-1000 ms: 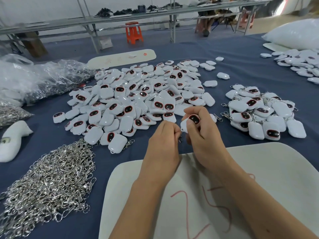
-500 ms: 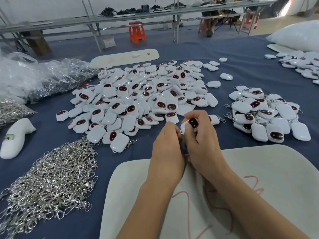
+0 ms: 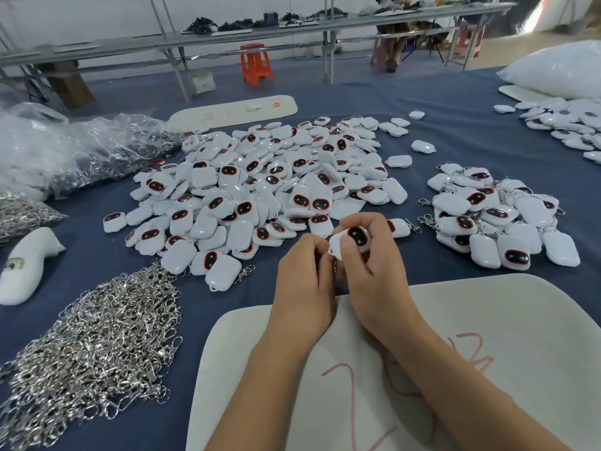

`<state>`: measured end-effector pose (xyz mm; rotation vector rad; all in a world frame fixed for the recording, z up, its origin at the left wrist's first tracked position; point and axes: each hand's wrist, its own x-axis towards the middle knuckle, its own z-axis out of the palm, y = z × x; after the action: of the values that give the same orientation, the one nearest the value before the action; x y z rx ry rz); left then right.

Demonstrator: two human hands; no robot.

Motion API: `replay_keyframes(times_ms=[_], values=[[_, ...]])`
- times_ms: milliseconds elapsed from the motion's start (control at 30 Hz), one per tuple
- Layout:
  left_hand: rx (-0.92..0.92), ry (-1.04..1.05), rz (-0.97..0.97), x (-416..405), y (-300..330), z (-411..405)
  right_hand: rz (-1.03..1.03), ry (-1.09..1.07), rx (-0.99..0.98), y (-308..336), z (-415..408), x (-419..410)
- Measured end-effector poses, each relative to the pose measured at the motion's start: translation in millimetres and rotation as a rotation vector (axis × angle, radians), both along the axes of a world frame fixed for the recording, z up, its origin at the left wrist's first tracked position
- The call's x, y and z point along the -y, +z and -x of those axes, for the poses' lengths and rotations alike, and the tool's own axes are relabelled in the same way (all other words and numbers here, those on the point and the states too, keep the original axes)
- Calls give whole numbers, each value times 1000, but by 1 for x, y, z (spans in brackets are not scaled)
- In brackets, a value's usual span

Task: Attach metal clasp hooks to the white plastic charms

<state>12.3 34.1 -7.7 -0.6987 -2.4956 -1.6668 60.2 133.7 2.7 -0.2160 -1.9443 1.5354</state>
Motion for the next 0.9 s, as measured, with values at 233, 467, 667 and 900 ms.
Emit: replay_keyframes(times_ms=[233, 467, 667, 900], values=[[-26, -8, -134, 0, 4, 0, -48, -7, 37, -1, 1, -27], [-48, -40, -114, 6, 4, 5, -445, 145, 17, 3, 1, -41], [-109, -11, -3, 5, 6, 2, -518, 117, 24, 1, 2, -45], [-43, -98, -58, 10, 8, 6, -238, 207, 14, 4, 1, -46]])
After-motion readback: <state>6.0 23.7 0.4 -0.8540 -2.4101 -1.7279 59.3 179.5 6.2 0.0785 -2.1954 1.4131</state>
